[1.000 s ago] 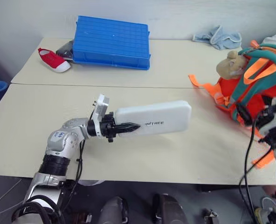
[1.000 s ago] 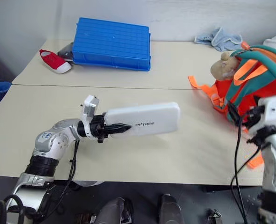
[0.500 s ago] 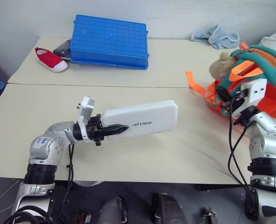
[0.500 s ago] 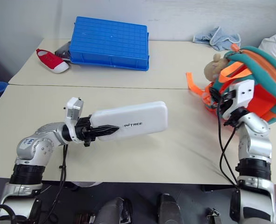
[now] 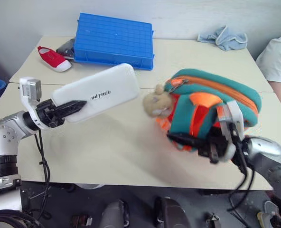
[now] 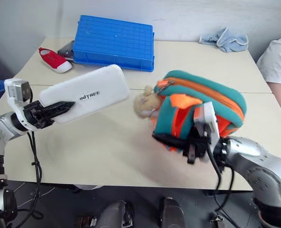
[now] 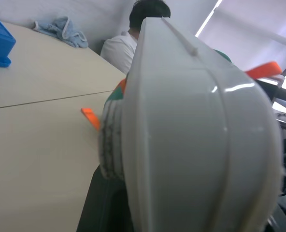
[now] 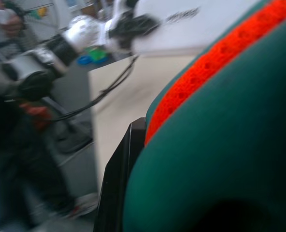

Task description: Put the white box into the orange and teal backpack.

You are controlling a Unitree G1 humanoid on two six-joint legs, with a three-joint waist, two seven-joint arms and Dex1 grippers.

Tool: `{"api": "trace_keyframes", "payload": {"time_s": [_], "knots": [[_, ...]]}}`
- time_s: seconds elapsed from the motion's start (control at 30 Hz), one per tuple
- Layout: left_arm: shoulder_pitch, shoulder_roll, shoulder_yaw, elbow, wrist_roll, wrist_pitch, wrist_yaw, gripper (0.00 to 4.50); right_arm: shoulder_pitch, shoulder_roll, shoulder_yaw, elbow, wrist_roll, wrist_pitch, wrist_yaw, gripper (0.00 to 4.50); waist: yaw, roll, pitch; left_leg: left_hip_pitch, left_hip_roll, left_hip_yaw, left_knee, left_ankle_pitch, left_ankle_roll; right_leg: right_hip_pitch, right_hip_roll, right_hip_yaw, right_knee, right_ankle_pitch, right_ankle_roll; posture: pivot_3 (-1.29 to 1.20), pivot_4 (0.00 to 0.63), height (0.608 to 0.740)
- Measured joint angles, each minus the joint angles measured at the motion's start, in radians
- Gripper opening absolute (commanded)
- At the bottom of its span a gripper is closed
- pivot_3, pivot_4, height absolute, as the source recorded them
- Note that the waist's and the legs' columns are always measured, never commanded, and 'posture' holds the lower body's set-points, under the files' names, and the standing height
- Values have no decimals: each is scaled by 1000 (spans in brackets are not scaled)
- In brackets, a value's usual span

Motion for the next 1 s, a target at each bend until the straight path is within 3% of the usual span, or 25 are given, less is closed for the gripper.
{"api": "trace_keyframes", "payload": {"time_s": [0.07, 0.17, 0.47, 0.57, 0.83, 1.0], "knots": [[1, -11, 8, -7, -10, 4, 8, 1226, 58, -72, -91, 3, 107, 40, -14, 6, 0, -4, 2, 0, -1, 0, 1, -1, 1, 0, -1, 0, -1, 0, 1, 0, 150, 740], [8, -53, 27, -55, -29, 3, 24, 1226, 92, -113, -169, 53, 140, 53, -27, 6, 1, -9, 3, 0, -3, 0, 1, -1, 2, 1, -4, 0, -2, 1, 1, 0, 150, 740], [-87, -211, -91, -230, 43, -170, 82, 1226, 23, -83, -108, 146, 25, 24, -44, 6, 22, -11, 3, 0, -5, 0, 1, 1, 3, 0, -5, -2, -1, 1, 2, 0, 150, 740], [-145, -253, -132, -210, 101, -248, 107, 1226, 4, -79, -93, 147, 23, 25, -43, 6, 24, -11, 4, 0, -5, 1, 2, 1, 4, 0, -5, -4, -1, 1, 2, 0, 150, 740], [-282, -234, -331, -52, 324, -423, 19, 1226, 8, -80, -96, 146, 26, 29, -24, 6, 32, -12, 4, -1, -6, 1, 3, 2, 5, 0, -4, -9, -1, 2, 3, 0, 150, 740], [-412, -238, -474, 16, 451, -337, 40, 1226, 10, -80, -99, 145, 22, 28, -26, 6, 46, -12, 4, -1, -6, 1, 4, 2, 7, 0, -4, -9, -1, 2, 4, 0, 150, 740]]}}
